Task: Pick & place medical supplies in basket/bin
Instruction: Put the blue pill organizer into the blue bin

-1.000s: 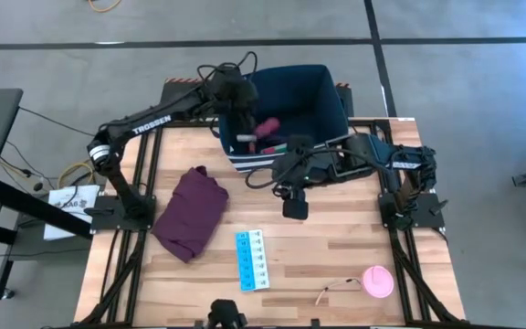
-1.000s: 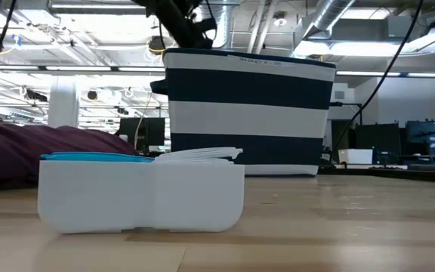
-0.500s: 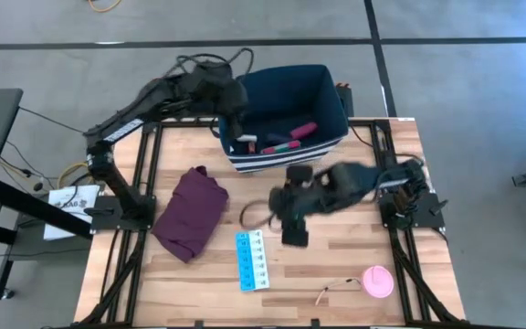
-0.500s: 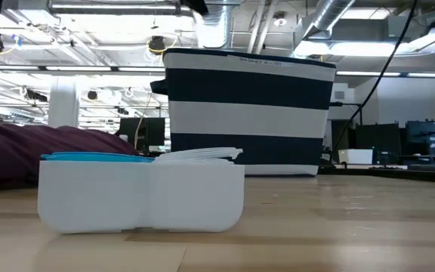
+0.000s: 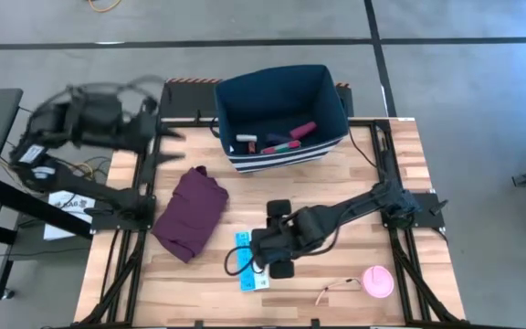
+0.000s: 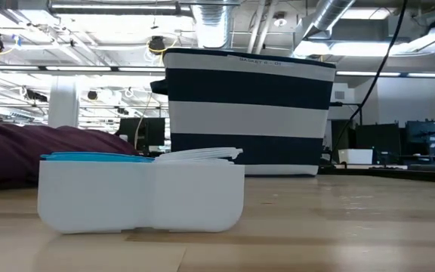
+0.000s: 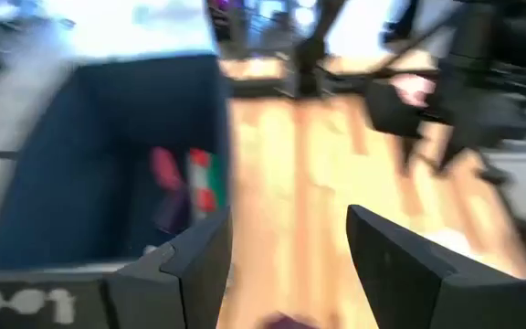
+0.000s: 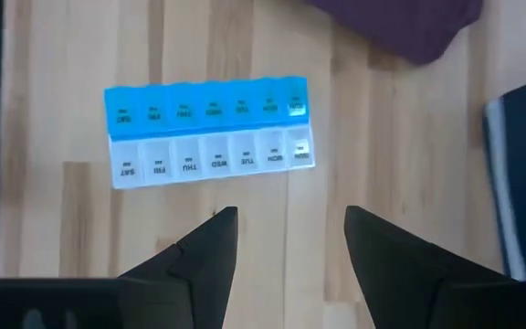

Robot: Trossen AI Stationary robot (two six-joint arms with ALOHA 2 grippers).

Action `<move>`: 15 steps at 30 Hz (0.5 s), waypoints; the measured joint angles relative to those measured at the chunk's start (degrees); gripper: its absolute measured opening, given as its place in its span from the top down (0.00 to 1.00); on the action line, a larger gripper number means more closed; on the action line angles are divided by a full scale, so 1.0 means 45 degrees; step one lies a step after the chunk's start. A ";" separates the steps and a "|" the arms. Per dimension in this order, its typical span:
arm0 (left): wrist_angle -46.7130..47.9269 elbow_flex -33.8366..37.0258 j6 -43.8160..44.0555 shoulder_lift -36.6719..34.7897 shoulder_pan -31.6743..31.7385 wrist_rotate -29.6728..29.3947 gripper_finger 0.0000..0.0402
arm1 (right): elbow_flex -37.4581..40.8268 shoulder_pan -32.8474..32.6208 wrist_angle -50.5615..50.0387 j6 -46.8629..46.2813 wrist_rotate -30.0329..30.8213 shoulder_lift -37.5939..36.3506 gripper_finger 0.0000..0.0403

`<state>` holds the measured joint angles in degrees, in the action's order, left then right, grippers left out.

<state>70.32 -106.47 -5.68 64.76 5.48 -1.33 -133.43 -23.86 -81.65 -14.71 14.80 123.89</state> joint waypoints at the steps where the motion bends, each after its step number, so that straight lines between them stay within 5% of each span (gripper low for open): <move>1: -0.0406 0.1120 0.0392 -0.0578 -0.0430 -0.0016 0.49 | 0.0000 0.0027 0.0080 -0.0054 -0.0083 0.0186 0.51; 9: -0.6519 1.1726 0.4816 -0.5448 -0.3824 -0.0096 0.49 | 0.0000 -0.0032 0.0105 -0.2336 -0.0683 0.1470 0.51; 15: -1.2964 1.7760 0.7208 -0.6708 -0.6414 -0.0401 0.49 | 0.0001 -0.0195 0.0325 -0.4882 -0.0648 0.1970 0.51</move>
<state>11.98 -26.55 26.75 34.58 -23.38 -3.13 -133.42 -24.74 -80.19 -36.67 11.89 132.76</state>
